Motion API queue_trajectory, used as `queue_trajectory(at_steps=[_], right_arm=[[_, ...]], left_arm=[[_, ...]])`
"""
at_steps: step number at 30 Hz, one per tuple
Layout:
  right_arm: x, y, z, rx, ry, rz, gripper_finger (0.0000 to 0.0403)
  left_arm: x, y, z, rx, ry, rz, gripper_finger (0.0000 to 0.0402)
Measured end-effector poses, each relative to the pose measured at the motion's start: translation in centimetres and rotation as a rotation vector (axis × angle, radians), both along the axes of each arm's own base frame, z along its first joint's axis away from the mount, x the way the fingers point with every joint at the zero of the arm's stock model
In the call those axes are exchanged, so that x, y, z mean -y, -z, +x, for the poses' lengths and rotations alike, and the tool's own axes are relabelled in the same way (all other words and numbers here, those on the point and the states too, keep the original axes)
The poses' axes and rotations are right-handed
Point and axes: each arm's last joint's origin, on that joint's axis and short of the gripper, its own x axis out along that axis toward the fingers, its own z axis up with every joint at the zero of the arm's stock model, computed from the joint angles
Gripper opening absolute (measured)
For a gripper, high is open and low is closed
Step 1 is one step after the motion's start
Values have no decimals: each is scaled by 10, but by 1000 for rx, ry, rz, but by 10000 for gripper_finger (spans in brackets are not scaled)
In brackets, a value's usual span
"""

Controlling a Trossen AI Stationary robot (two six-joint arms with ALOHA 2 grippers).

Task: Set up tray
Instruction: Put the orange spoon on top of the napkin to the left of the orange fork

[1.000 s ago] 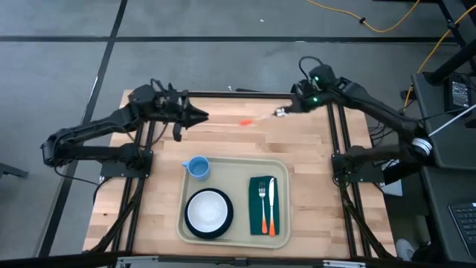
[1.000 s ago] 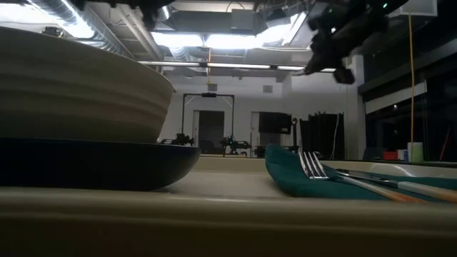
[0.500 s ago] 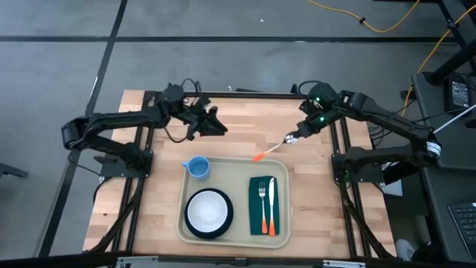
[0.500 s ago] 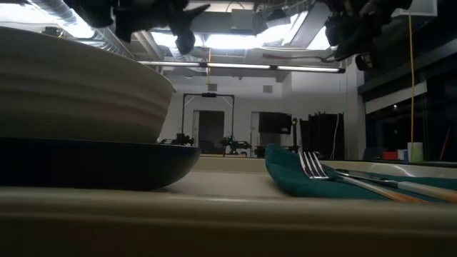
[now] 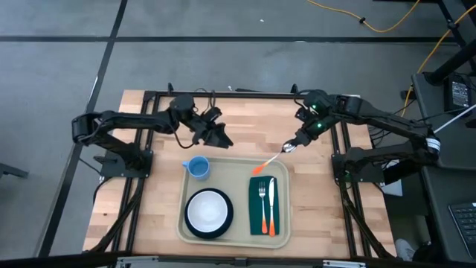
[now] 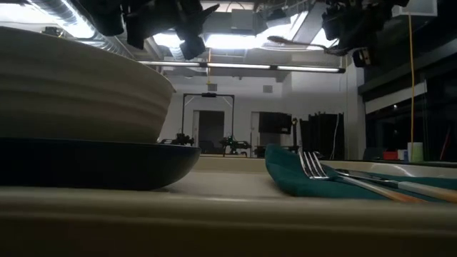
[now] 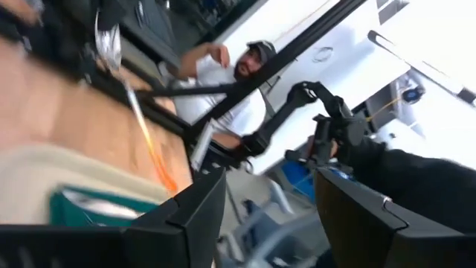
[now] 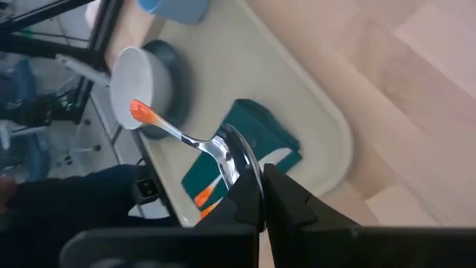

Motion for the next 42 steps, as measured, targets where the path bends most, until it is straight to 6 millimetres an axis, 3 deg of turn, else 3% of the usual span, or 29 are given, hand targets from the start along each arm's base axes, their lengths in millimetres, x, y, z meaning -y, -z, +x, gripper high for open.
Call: queue_trajectory(at_steps=[10,17,22,27,34,42], right_arm=[[-6,1,25,62,-72,27,8],[-5,-21,48,108,-119,-15,8],[-1,-26,59,82,-133,-22,8],[2,-15,68,19,-152,-6,8],[3,-11,72,9,-162,16,8],[2,-12,72,20,-173,34,8]], left_arm=[[1,19,17,-187,49,-194,198],[8,34,42,-291,114,-222,192],[20,24,56,-259,206,-191,191],[24,25,65,-298,222,-213,191],[32,44,69,-396,239,-198,181],[32,47,69,-412,187,-182,164]])
